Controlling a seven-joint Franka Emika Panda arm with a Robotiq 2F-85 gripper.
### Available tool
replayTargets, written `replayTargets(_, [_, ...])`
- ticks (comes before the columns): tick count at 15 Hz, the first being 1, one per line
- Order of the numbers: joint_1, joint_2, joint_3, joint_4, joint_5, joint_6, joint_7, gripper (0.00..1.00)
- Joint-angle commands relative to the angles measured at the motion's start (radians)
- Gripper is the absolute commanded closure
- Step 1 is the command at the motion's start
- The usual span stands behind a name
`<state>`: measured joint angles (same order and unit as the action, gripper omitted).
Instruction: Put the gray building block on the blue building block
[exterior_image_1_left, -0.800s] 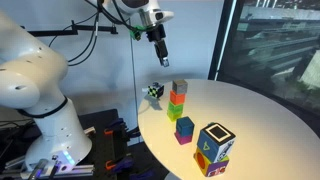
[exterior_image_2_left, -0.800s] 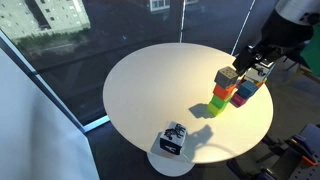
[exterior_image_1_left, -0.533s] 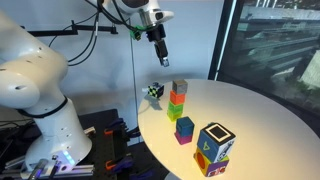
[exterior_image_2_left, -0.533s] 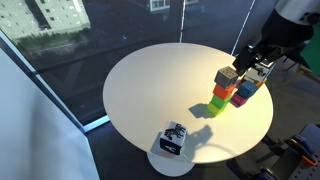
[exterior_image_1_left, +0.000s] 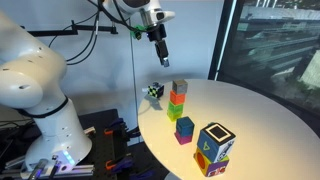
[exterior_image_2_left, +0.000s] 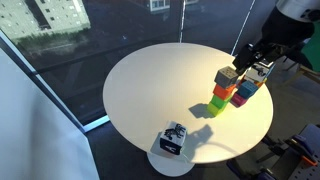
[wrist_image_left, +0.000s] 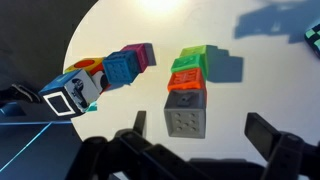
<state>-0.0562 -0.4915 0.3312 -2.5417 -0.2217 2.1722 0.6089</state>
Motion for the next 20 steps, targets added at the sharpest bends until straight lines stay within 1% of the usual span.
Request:
replayTargets(1, [0.027,0.028,-0.051,0.036,0.016,-0.018,-0.019,0.00])
replayTargets(7, [0.055,0.075,-0.125,0.075,0.093,-0.022,-0.101,0.00])
replayTargets(15, [0.090,0.172,-0.202,0.150,0.240,-0.075,-0.303,0.00])
replayTargets(20, [0.074,0.224,-0.214,0.204,0.222,-0.118,-0.292,0.00])
